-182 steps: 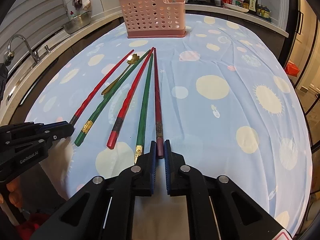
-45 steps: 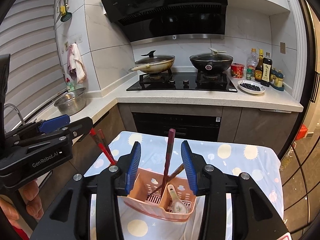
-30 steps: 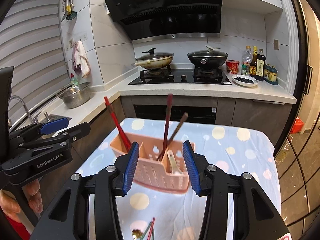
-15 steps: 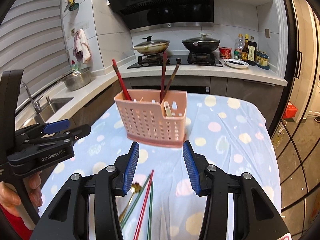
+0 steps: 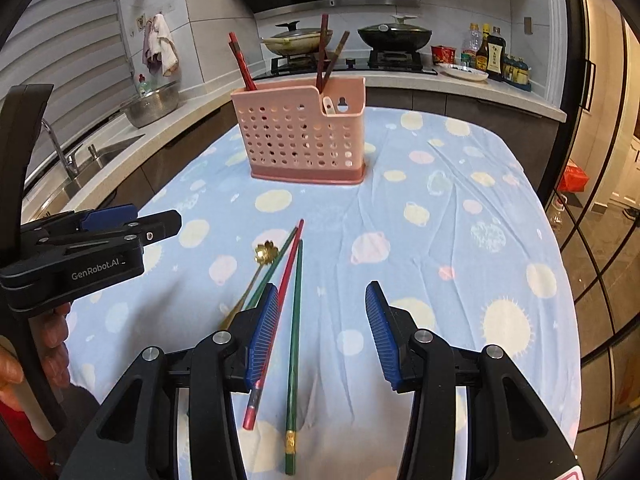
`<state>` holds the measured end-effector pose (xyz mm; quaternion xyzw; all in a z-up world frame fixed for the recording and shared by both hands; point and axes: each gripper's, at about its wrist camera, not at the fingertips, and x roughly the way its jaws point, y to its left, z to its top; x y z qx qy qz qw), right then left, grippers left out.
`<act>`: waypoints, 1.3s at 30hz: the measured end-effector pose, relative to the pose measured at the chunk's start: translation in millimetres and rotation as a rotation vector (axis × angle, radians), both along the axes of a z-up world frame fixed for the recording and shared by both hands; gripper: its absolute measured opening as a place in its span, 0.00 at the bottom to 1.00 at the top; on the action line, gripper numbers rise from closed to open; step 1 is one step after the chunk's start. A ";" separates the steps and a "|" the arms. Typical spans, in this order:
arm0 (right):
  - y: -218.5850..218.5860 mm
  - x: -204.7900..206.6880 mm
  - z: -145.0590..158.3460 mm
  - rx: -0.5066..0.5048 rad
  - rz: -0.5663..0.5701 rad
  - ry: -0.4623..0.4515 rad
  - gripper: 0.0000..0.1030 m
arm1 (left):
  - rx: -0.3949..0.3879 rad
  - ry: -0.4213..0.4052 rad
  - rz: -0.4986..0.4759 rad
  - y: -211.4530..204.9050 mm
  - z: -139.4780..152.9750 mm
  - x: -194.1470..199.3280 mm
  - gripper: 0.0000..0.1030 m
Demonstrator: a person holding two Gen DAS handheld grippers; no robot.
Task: Organize utensils
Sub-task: 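Move both grippers back over the two green chopsticks on the cloth, then close the left gripper on a green chopstick while the right gripper closes on the other green chopstick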
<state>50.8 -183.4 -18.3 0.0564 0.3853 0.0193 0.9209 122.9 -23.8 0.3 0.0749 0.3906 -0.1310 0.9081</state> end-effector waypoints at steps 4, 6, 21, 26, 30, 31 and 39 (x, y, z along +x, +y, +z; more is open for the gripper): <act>-2.5 -13.7 -24.5 0.005 -0.012 0.055 0.41 | 0.040 0.027 0.004 -0.7 -24.0 -15.9 0.58; -3.6 -19.2 -34.7 0.011 -0.014 0.078 0.36 | 0.043 0.060 -0.002 0.1 -36.5 -21.3 0.58; 25.7 -55.7 -68.9 0.019 0.052 0.157 0.23 | 0.013 0.184 -0.082 -1.8 -73.3 -65.8 0.53; 27.7 -57.2 -75.9 0.016 0.048 0.167 0.18 | 0.015 0.217 -0.116 -8.9 -83.3 -76.1 0.49; 28.2 -57.6 -76.3 0.004 0.047 0.162 0.16 | 0.024 0.227 -0.128 -11.3 -90.3 -83.7 0.46; 28.3 -57.9 -76.5 0.002 0.047 0.160 0.16 | 0.029 0.222 -0.128 -11.6 -90.0 -84.4 0.45; 29.5 -59.9 -78.2 -0.017 0.045 0.149 0.13 | 0.009 0.218 -0.124 -7.9 -90.0 -83.8 0.25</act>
